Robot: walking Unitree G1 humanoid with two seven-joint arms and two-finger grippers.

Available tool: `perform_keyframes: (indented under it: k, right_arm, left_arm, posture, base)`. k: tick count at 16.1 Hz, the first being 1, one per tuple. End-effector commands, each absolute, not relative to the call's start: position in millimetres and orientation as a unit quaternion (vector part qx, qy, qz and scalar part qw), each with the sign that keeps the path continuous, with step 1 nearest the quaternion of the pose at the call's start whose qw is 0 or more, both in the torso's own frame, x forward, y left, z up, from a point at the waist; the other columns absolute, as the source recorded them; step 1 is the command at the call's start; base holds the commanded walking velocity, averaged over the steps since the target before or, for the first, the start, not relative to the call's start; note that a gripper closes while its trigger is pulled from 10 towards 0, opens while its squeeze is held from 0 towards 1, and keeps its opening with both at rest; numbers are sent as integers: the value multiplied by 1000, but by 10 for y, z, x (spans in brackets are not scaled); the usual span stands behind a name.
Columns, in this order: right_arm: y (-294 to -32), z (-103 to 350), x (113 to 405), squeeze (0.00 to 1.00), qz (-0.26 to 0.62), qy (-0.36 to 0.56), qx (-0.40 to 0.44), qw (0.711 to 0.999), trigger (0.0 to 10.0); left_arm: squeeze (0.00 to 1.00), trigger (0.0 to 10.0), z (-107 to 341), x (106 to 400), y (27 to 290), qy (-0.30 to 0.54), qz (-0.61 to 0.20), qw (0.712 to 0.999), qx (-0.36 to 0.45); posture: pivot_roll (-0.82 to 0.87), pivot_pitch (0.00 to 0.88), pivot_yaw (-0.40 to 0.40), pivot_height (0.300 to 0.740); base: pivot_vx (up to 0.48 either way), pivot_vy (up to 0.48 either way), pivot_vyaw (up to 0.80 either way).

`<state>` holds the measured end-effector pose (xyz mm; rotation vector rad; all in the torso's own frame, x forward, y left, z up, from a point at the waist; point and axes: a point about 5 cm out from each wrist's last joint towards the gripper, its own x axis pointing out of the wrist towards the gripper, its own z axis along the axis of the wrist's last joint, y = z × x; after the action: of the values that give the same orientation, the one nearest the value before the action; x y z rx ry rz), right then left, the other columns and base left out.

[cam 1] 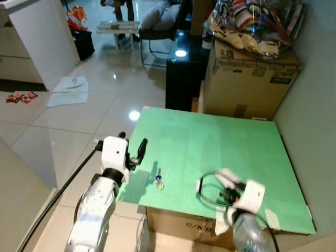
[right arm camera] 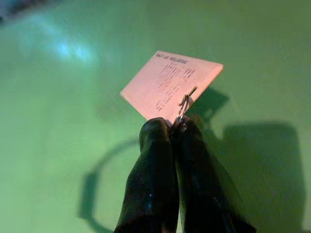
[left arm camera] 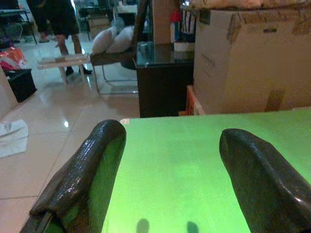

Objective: Hang keys on a hook

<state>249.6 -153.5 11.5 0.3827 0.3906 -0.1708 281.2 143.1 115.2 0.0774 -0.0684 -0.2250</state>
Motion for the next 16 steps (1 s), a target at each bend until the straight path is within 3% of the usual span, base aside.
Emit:
perform_keyframes:
  k: [1, 4, 12, 15, 16]
  right_arm:
    - [-1464, 164, 2505, 0, -75, 185, 195, 960, 0]
    - [-1516, 514, 2658, 0, -38, 118, 143, 982, 0]
    - [-1514, 1194, 3056, 0, 31, 17, 98, 995, 0]
    - [-1398, 1385, 3213, 0, 82, 12, 48, 995, 0]
    - [-1321, 1411, 3265, 0, 129, 32, -30, 991, 0]
  left_arm:
    - [0, 10000, 1143, 2838, 1414, -33, -114, 992, 38]
    - [0, 10000, 1131, 2942, 1351, -25, -110, 994, 8]
    - [0, 10000, 1118, 3224, 1195, 13, -100, 990, -98]
    - [0, 10000, 1051, 3258, 999, 43, -117, 982, -144]
    - [0, 10000, 1040, 3289, 929, 54, -122, 977, -167]
  posture:
    - [-147, 25, 3, 740]
    - [-162, 0, 3, 740]
    - [-178, 0, 15, 740]
    - [-189, 0, 31, 740]
    - [-193, 0, 38, 740]
  base:
    - [0, 0, 0]
    - [0, 0, 0]
    - [0, 0, 0]
    - [0, 0, 0]
    - [0, 0, 0]
